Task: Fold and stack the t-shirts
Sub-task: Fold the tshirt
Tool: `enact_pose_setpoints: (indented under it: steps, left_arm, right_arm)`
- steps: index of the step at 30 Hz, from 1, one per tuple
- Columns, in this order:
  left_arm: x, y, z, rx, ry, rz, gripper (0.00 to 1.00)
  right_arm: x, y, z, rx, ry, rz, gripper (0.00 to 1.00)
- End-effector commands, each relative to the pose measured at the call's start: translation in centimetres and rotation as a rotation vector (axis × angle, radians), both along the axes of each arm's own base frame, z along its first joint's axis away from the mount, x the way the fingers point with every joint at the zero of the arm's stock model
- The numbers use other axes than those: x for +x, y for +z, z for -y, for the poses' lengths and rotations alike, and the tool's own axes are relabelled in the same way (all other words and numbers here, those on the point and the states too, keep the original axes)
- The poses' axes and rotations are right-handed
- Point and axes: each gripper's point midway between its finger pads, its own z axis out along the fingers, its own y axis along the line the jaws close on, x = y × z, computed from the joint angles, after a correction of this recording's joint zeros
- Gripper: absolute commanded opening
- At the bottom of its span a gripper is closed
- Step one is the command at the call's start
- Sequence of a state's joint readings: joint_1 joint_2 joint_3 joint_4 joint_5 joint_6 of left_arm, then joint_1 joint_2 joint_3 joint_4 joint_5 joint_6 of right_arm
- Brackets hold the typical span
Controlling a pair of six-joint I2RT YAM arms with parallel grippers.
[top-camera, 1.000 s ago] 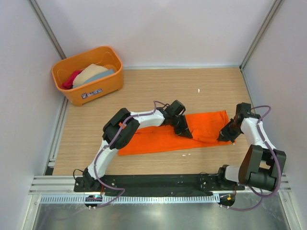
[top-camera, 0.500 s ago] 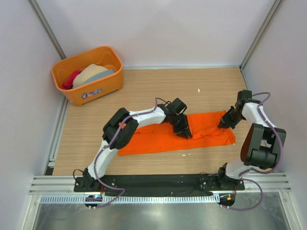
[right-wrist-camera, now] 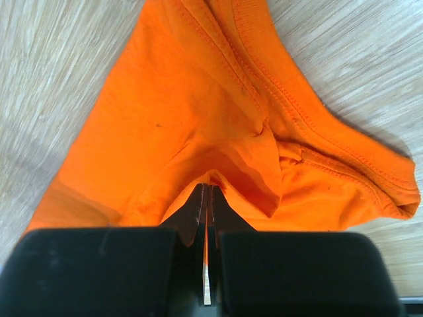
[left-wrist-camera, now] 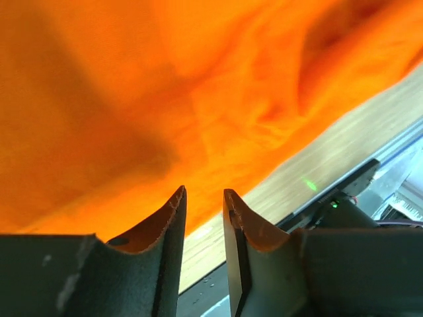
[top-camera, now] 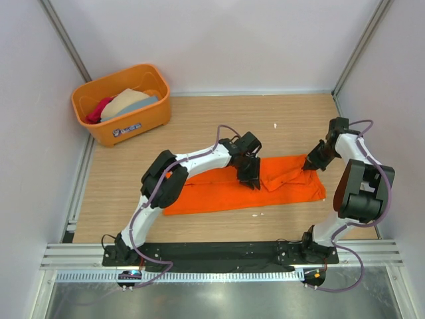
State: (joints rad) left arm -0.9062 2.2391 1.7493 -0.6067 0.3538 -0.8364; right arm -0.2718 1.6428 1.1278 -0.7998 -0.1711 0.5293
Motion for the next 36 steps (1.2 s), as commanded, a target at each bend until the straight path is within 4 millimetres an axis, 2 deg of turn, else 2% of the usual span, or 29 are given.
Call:
enact_pose_setpoints:
  steps: [1,6,7,11,16,22,28,33,36]
  left_arm:
    - [0.4,3.1,1.7,-0.05,-0.063,0.078,0.29]
    - [0.1,3.6,4.5,-0.144,-0.054,0.032,0.39]
    - [-0.4,3.1,4.9,-0.158,-0.061,0.003,0.4]
    - [-1.0,1.9,6.1,-0.194,0.0,-0.081,0.37]
    - [-1.1,0.9,6.1,-0.211,0.053,-0.104,0.34]
    - [-0.7,-0.1,6.3,-0.208,0.08,-0.104,0.39]
    - [-0.4,-0.6,6.7,-0.206,0.097,-0.118,0.39]
    - [-0.5,-1.0,6.8,-0.2,0.12,-0.143,0.33]
    - [-0.4,-1.0,6.9,-0.196,0.142,-0.156,0.27]
  right_arm:
    - [1.4,1.1,0.4,-0.007,0.005,0.047,0.01]
    - [1.0,1.1,0.3,-0.004,0.008,0.045,0.01]
    - [1.0,1.1,0.2,-0.003,0.006,0.045,0.01]
    - [0.9,1.1,0.2,-0.004,0.008,0.045,0.01]
    - [0.8,1.2,0.2,-0.004,0.008,0.05,0.01]
    - [0.5,1.0,0.0,0.001,0.009,0.05,0.01]
    - [0.3,0.8,-0.1,0.006,0.012,0.047,0.01]
    - [0.3,0.8,-0.2,0.01,0.011,0.045,0.01]
    - [0.3,0.8,-0.3,0.012,0.012,0.048,0.01]
